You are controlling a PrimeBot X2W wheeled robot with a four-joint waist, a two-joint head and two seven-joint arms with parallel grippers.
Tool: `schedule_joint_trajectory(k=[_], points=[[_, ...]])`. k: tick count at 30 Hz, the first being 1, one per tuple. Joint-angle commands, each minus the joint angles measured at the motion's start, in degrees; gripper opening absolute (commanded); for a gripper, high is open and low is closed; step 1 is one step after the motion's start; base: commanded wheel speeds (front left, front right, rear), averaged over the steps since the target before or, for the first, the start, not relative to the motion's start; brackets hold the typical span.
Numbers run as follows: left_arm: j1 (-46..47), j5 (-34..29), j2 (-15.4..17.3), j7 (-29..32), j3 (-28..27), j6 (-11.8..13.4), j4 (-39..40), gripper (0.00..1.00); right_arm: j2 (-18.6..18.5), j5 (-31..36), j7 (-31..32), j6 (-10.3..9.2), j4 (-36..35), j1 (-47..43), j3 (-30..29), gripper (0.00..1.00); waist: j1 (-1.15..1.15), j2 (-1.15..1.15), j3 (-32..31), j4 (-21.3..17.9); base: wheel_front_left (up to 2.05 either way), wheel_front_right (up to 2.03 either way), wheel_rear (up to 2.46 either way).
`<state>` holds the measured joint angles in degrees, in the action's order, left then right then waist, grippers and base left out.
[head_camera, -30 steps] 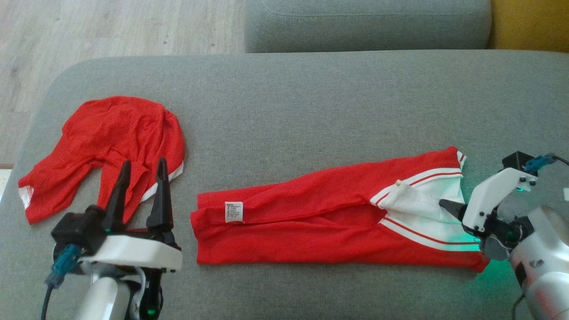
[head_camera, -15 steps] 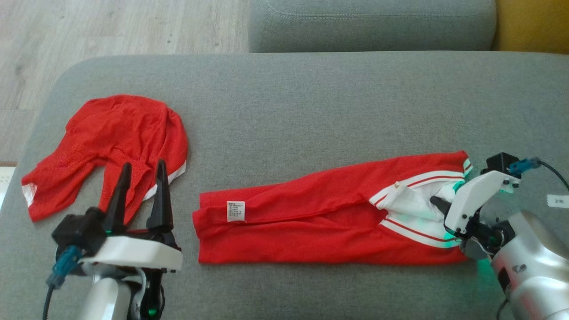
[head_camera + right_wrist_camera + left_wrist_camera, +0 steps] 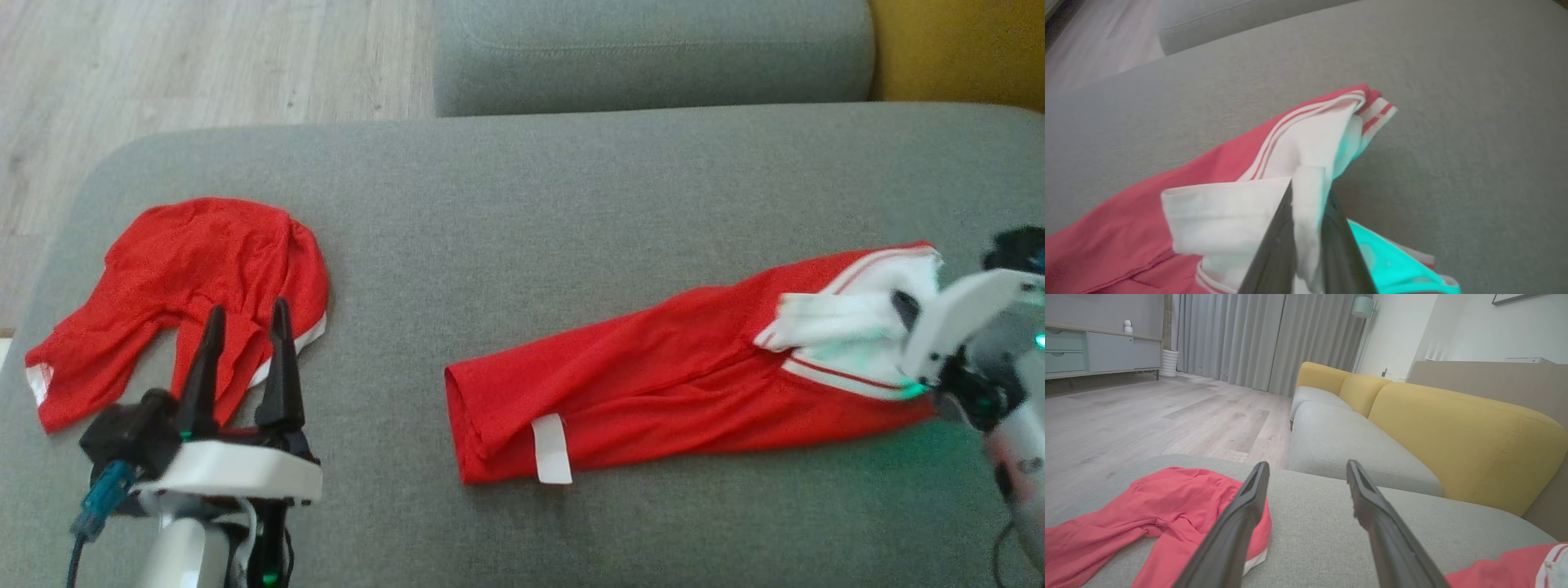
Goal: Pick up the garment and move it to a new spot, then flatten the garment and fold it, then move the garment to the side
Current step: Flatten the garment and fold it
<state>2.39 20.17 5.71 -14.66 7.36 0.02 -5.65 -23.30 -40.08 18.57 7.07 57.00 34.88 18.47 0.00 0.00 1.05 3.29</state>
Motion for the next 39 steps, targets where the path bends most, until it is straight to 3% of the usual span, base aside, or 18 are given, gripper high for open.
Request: schedule_joint_trajectory(k=[1, 8, 15, 25, 39], points=[[1.0, -0.5, 0.3, -0.3, -2.7, 0.0, 1.6, 1.00, -0.1, 0.7, -1.0, 0.42, -3.5, 2.4, 1.6, 0.00, 0.00, 0.00, -0.6, -0.1, 0.00, 0.00, 0.00], [-0.2, -0.8, -0.3, -0.3, -3.5, -0.5, 0.7, 1.00, 2.3, 3.6, -0.1, 0.42, -19.0, 0.7, 6.9, 0.00, 0.00, 0.00, -2.2, 0.9, 0.00, 0.00, 0.00], [0.0, -1.0, -0.9, -0.3, -3.1, -1.1, 0.0, 1.00, 8.3, 5.9, 8.2, 0.42, -32.1, -4.6, 9.5, 0.00, 0.00, 0.00, -2.0, 4.9, 0.00, 0.00, 0.00], [1.2, -1.1, -1.7, -0.3, -2.7, -1.9, -1.4, 1.00, 15.3, 8.2, 12.2, 0.42, -30.7, -6.7, 9.2, 0.00, 0.00, 0.00, -0.5, 10.4, 0.00, 0.00, 0.00], [1.2, -1.5, -2.3, -0.3, -3.3, -2.2, -2.3, 1.00, 19.3, 7.4, 14.6, 0.42, -31.3, -8.5, 12.6, 0.00, 0.00, 0.00, -1.0, 11.0, 0.00, 0.00, 0.00]])
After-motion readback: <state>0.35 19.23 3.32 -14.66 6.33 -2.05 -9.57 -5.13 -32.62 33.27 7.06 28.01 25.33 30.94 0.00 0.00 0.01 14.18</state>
